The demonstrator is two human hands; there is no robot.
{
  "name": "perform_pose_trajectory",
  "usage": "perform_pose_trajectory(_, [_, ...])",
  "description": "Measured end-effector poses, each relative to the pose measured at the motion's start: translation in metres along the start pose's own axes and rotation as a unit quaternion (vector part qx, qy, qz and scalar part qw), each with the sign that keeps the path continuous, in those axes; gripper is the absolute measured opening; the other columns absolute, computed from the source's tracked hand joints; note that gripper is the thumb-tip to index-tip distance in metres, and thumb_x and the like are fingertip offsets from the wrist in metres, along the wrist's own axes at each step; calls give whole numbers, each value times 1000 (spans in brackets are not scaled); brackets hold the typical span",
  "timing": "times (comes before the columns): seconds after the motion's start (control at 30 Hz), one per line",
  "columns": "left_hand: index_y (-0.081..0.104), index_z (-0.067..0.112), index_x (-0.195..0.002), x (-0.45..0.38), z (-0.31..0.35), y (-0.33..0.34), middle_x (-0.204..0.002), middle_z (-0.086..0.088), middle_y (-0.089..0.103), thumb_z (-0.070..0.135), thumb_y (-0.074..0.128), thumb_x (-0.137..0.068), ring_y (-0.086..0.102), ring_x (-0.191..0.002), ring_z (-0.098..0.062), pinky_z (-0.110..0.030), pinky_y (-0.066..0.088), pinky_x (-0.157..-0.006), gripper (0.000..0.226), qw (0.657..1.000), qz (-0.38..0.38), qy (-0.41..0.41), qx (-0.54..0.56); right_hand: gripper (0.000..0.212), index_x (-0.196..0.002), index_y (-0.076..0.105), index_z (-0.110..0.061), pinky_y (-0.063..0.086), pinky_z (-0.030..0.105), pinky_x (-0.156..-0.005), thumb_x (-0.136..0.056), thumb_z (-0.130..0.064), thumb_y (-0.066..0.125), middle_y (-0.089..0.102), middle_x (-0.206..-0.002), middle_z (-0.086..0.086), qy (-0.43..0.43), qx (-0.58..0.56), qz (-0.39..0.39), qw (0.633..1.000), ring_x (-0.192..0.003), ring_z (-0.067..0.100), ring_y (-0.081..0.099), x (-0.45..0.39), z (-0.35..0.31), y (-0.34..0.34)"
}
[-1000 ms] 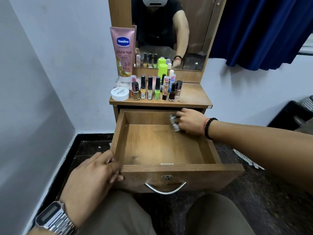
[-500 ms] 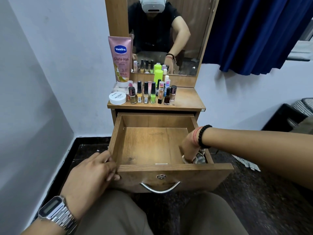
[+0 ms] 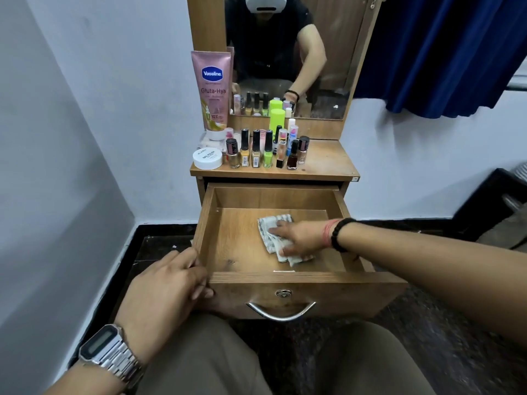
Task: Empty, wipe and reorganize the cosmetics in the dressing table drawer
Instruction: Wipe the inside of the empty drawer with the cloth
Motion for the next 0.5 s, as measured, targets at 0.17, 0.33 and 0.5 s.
perform_pose_trajectory(0.17, [33, 25, -52, 0, 0, 0, -66, 12, 47, 33, 87, -54, 49, -59, -11, -8, 3, -51, 54, 1000, 1, 6, 2, 65, -153, 16, -16, 15, 43, -120, -96, -27, 45, 8, -161, 12, 5, -8, 104, 995, -147, 33, 11, -52, -28, 1])
perform_pose_trajectory(0.33, [36, 25, -52, 0, -1, -2, -68, 11, 48, 33, 86, -55, 50, -60, -12, -8, 2, -53, 51, 1000, 3, 13, 0, 65, -146, 28, -11, 28, 43, -109, -89, -33, 52, 30, -150, 14, 13, -50, 153, 987, -133, 39, 27, -99, -82, -19])
perform_pose_trajectory(0.5, [37, 24, -51, 0, -1, -2, -68, 11, 50, 35, 85, -55, 51, -59, -13, -13, 10, -50, 49, 1000, 9, 5, -11, 50, -139, 37, -10, 33, 44, -106, -93, -28, 47, 35, -142, 17, 8, -22, 159, 987, -126, 39, 33, -95, -97, -21])
Point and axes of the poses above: each hand's wrist, its own x-axis away from the middle knuckle, its own y-axis out of the palm, z = x × y, the point moved 4 cm from there along -x, towards the middle knuckle
